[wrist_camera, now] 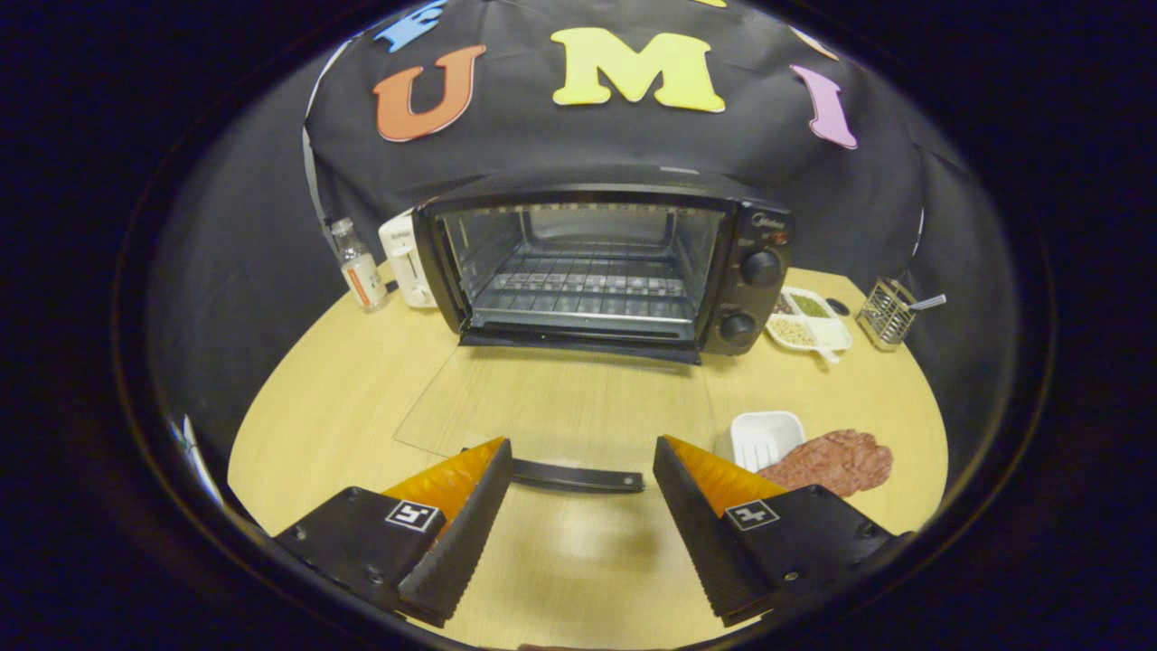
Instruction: Open the toaster oven, put the food inside, and close the toaster oven door.
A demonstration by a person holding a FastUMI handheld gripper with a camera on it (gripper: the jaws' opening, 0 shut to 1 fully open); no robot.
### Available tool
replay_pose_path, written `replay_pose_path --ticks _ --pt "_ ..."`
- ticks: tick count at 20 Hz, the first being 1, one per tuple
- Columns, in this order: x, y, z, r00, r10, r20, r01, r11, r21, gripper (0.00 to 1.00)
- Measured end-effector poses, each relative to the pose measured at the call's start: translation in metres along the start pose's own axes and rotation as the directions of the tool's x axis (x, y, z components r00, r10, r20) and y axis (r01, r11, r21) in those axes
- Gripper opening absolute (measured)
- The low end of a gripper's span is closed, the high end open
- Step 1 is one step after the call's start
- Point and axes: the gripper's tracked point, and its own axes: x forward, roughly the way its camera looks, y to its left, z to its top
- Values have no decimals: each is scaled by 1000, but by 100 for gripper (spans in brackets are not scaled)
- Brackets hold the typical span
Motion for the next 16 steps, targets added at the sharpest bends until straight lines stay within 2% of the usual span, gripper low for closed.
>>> replay_pose_path --ticks 9,12,16 --pt "-71 -147 38 997 -49 58 45 996 71 99" --pt "-80 -192 37 996 -66 58 61 995 74 99" --pt "-71 -230 22 999 -18 32 16 998 59 100"
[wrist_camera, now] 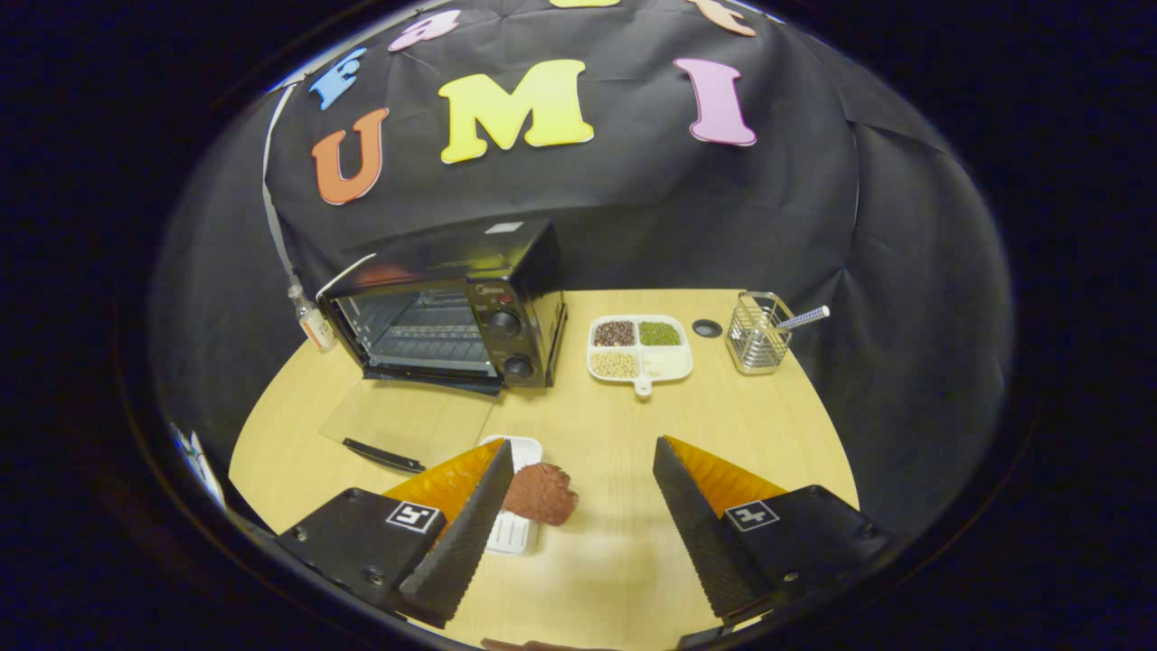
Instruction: Open the toaster oven, put the food inside, and close the toaster oven door.
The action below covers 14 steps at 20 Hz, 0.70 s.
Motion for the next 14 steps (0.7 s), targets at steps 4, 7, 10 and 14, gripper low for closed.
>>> replay_pose_path --ticks 4,7,10,14 --pt "23 -11 -22 993 107 -58 -104 993 58 96" --pt "35 11 -33 955 279 -103 -256 948 191 93" --pt "43 26 -40 912 390 -126 -336 888 315 81" --pt "52 31 -59 893 411 -182 -310 856 413 54"
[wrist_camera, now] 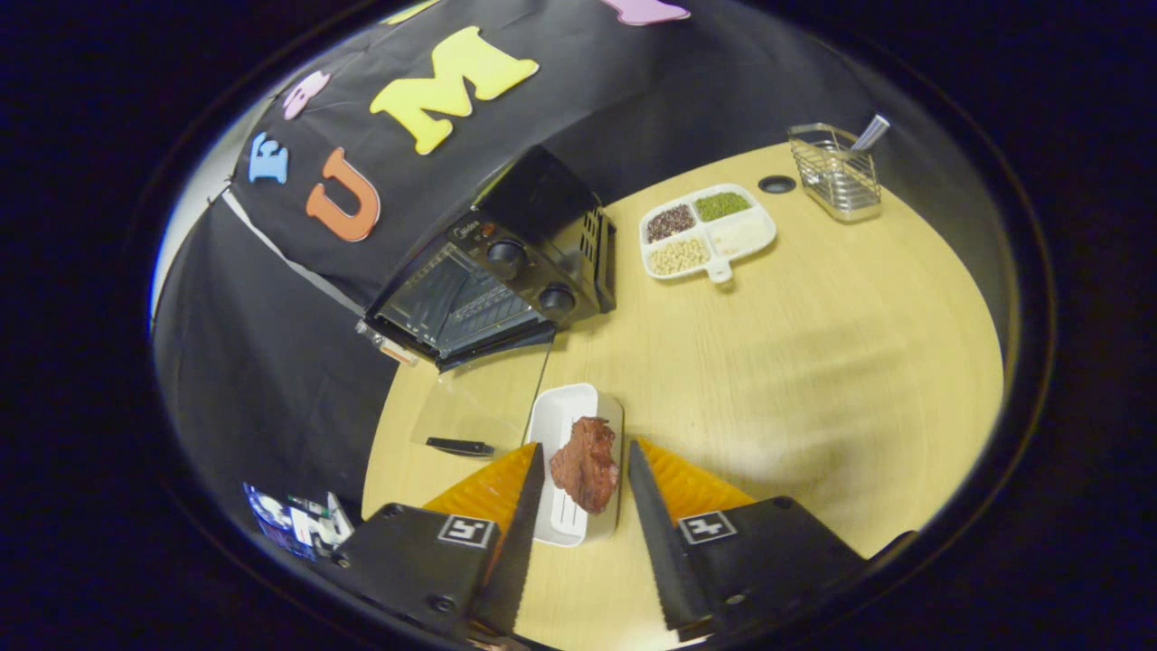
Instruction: Open the toaster oven, put the food inside, and close the toaster oven door.
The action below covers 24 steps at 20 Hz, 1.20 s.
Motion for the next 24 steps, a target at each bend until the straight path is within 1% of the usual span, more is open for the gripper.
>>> replay_pose_path --ticks 1,2,3,4,7,9,11,13,14,17,18,21,23,24 --pt "2 1 -3 1000 -7 -4 7 999 36 36" --pt "-3 8 -6 1000 6 -4 -6 999 44 17" --pt "-8 12 -7 1000 5 0 -5 1000 24 15" --pt "-12 17 -8 1000 -12 10 12 1000 -4 11" --pt "-26 34 -7 996 -75 56 81 991 -110 10" --pt "-36 50 -7 990 -113 89 128 973 -191 10" --pt "-46 66 -5 976 -163 146 199 938 -283 10" --pt "-57 88 -4 958 -194 212 261 893 -367 10" --pt "-59 99 -5 951 -197 239 282 872 -400 10" --pt "-60 138 -11 938 -183 293 309 824 -475 10" --pt "-58 150 -14 935 -179 306 319 802 -505 11" --pt "-55 187 -16 917 -167 363 358 746 -561 10" --pt "-42 203 -17 906 -158 394 377 725 -576 10" --pt "-36 209 -15 896 -154 417 390 723 -570 10"
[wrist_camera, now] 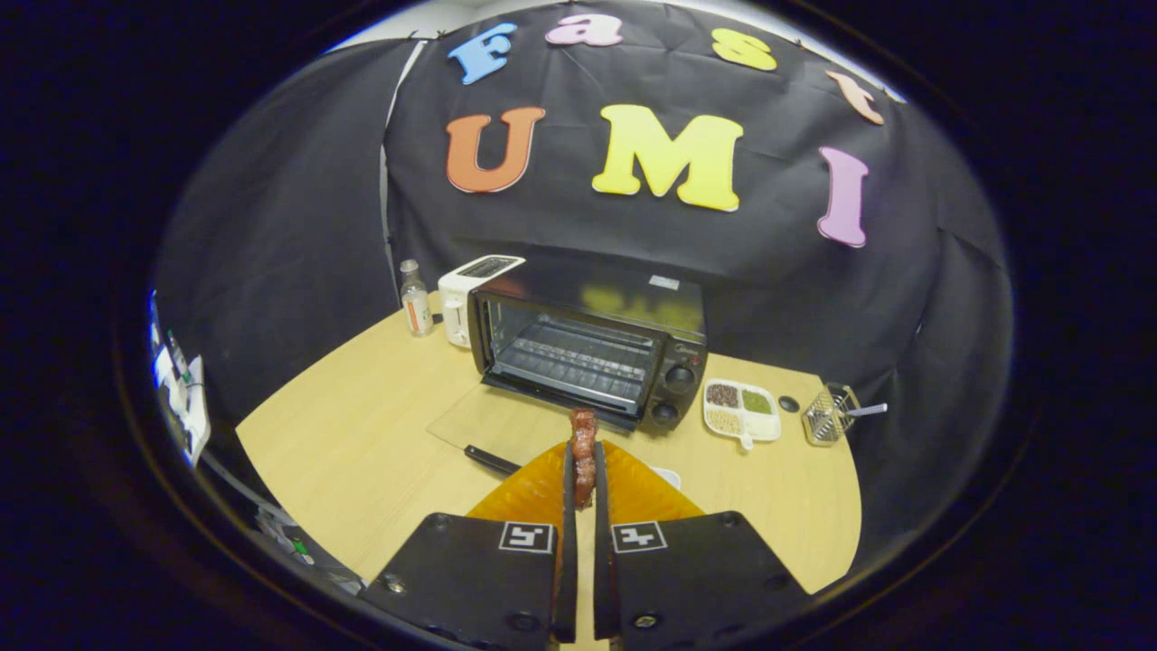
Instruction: Open the toaster oven, put the food inside, and close the toaster oven door.
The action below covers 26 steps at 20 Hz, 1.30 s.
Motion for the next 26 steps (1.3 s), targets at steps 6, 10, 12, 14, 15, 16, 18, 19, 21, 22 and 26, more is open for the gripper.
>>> replay_pose_path --ticks 6,10,12,14,15,16,18,19,21,22,26 --pt "49 19 11 994 -69 85 63 996 67 10" --pt "99 24 14 988 -94 126 74 986 151 10" --pt "121 26 16 987 -81 138 48 972 230 10" --pt "142 34 17 989 -35 143 -10 954 299 10" --pt "153 36 16 990 -13 144 -36 942 333 10" --pt "163 37 17 989 8 149 -63 928 367 10" --pt "183 39 24 983 42 181 -120 889 441 10" --pt "193 40 27 978 58 199 -150 863 483 10" --pt "212 43 34 966 91 243 -220 786 578 10" --pt "223 44 35 959 110 261 -254 741 622 10" --pt "264 35 39 948 122 292 -309 566 765 10"
